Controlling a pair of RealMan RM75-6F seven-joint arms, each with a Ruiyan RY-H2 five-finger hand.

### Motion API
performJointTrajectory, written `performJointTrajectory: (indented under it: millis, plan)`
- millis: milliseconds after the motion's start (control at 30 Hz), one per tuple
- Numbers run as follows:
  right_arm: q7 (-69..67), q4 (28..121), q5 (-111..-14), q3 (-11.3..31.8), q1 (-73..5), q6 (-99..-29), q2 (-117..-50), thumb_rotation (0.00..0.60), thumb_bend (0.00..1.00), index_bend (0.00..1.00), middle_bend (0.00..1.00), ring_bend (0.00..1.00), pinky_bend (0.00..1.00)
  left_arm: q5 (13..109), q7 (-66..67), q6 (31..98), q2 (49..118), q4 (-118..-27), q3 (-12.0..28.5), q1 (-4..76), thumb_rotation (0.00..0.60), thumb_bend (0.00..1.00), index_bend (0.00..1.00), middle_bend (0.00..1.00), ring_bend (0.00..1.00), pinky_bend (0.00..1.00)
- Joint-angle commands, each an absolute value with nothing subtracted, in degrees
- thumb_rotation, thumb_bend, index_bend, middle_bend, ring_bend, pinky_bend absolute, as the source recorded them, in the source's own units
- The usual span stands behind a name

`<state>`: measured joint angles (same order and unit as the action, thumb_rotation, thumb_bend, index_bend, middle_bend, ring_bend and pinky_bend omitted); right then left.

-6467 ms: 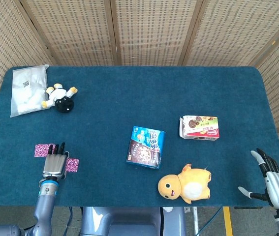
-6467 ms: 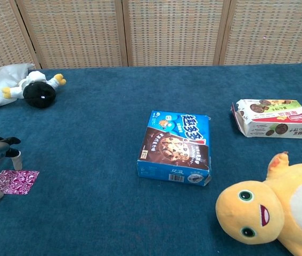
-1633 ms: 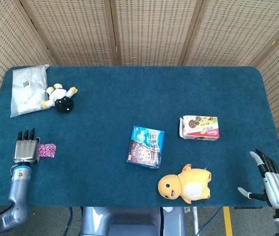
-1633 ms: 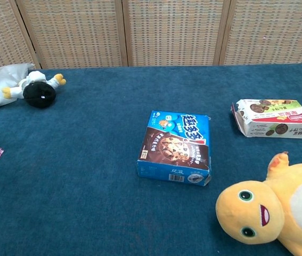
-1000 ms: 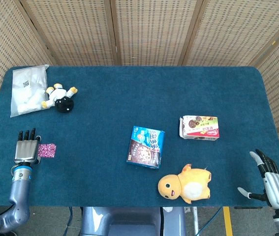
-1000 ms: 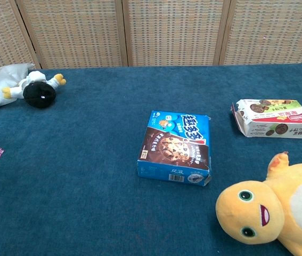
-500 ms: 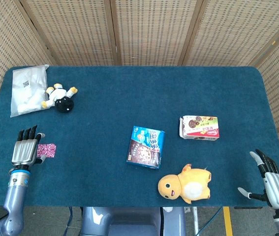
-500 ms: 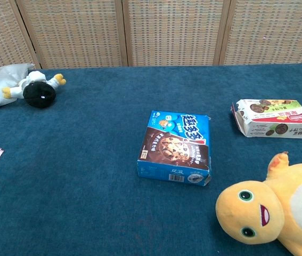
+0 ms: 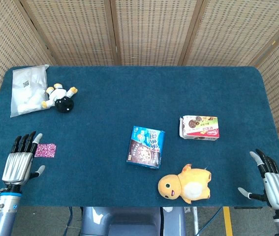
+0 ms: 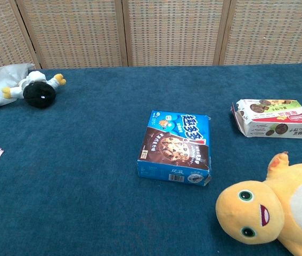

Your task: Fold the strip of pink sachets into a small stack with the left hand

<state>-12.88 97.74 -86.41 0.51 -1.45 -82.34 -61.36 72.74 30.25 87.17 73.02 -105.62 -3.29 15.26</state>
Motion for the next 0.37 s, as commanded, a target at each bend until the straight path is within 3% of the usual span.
performJointTrajectory:
  millis: [33, 367]
  plan:
    - [-12.48, 97.84, -86.56, 0.58, -1.36, -82.71, -61.39, 0.600, 0.11, 0.04, 0.00, 0.00, 0.00, 75.49, 30.83, 88.92, 72.39, -105.81, -4.82, 13.31, 0.600, 0.22, 0.00, 0.00, 0.00, 0.00]
    - [-12.01, 98.97, -87.76, 0.56, -0.60, -84.83, -60.76, 0.600, 0.11, 0.04, 0.00, 0.00, 0.00, 77.43, 27.63, 87.82, 70.56, -106.48, -4.21, 11.70, 0.600, 0.22, 0.00, 0.00, 0.00, 0.00]
